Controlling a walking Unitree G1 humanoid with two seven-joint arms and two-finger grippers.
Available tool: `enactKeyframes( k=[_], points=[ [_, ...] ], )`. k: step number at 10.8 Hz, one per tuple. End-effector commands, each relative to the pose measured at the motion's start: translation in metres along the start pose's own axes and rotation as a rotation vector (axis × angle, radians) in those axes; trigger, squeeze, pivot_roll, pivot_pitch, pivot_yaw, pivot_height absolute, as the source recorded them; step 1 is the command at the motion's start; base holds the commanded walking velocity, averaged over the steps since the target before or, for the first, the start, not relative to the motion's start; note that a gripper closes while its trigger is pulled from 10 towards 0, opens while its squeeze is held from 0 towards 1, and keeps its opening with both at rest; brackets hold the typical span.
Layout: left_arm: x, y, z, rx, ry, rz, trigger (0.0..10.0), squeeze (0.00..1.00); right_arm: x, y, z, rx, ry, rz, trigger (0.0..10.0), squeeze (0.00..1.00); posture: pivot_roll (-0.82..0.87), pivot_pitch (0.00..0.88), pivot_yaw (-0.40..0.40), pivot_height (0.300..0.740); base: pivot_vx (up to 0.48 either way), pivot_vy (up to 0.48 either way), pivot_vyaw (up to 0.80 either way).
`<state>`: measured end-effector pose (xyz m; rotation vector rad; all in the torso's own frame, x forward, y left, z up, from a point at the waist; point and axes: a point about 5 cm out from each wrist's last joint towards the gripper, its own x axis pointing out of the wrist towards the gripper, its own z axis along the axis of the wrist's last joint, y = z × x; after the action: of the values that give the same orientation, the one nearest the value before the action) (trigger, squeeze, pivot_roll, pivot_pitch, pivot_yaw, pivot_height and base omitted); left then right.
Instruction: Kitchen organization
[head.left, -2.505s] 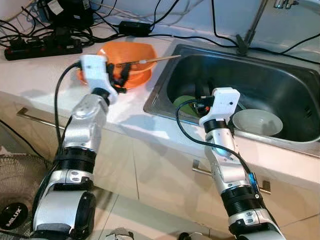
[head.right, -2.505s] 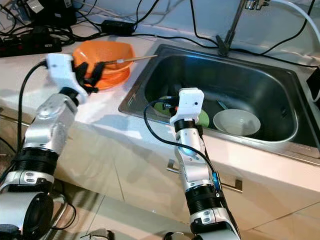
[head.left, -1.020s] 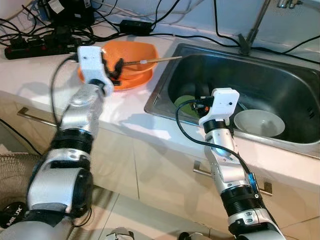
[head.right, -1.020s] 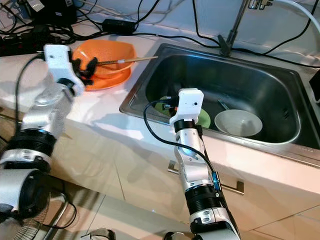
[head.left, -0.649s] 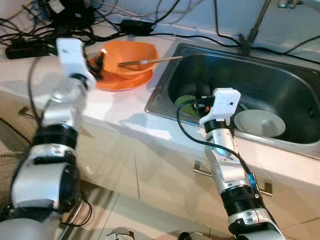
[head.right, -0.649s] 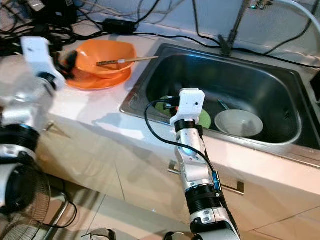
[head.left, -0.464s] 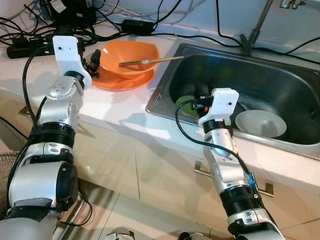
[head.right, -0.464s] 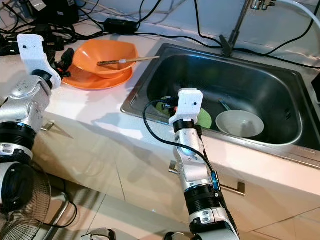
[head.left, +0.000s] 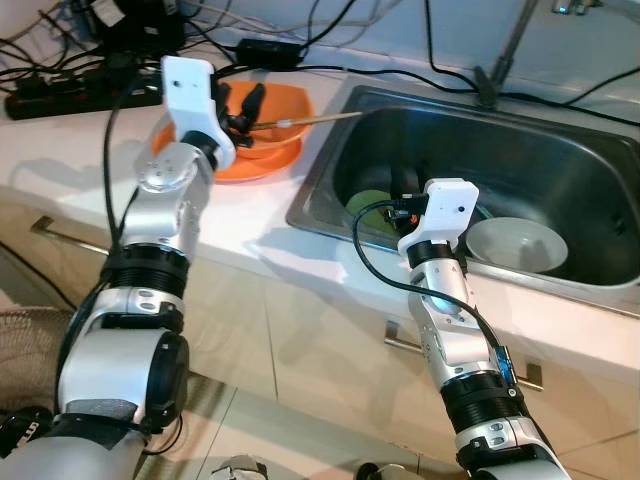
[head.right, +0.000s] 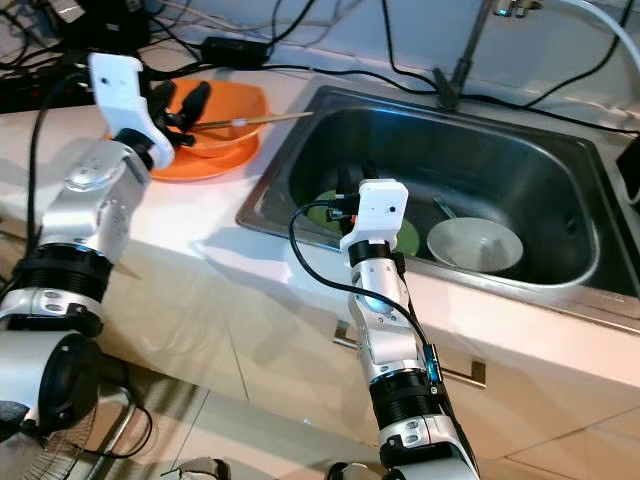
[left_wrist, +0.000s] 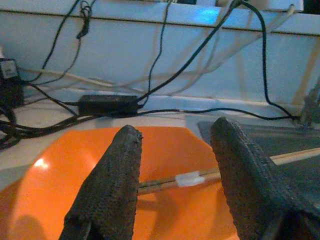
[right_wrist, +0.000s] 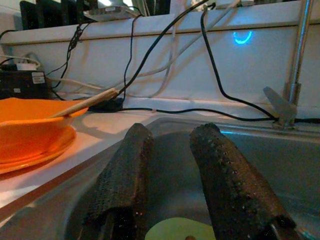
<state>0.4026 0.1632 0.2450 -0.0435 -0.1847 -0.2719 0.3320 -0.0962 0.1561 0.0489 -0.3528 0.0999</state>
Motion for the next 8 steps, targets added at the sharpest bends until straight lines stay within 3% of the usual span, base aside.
enactKeyframes(
  k=[1, 6, 8],
  points=[
    [-0.002, 0.000, -0.011, -0.032, 0.042, 0.002, 10.0, 0.00, 0.001, -0.001, 0.001, -0.004, -0.003, -0.006, 10.0, 0.00, 0.11, 0.064, -0.022, 0.740, 0.000, 0.000, 0.00],
    [-0.018, 0.009, -0.038, -0.058, 0.135, 0.040, 10.0, 0.00, 0.001, 0.000, 0.001, -0.003, -0.005, -0.003, 10.0, 0.00, 0.11, 0.053, -0.019, 0.740, 0.000, 0.000, 0.00],
    [-0.023, 0.017, -0.037, -0.052, 0.137, 0.071, 10.0, 0.00, 0.002, 0.000, 0.001, -0.002, -0.006, -0.001, 10.0, 0.00, 0.11, 0.049, -0.020, 0.740, 0.000, 0.000, 0.00]
  ],
)
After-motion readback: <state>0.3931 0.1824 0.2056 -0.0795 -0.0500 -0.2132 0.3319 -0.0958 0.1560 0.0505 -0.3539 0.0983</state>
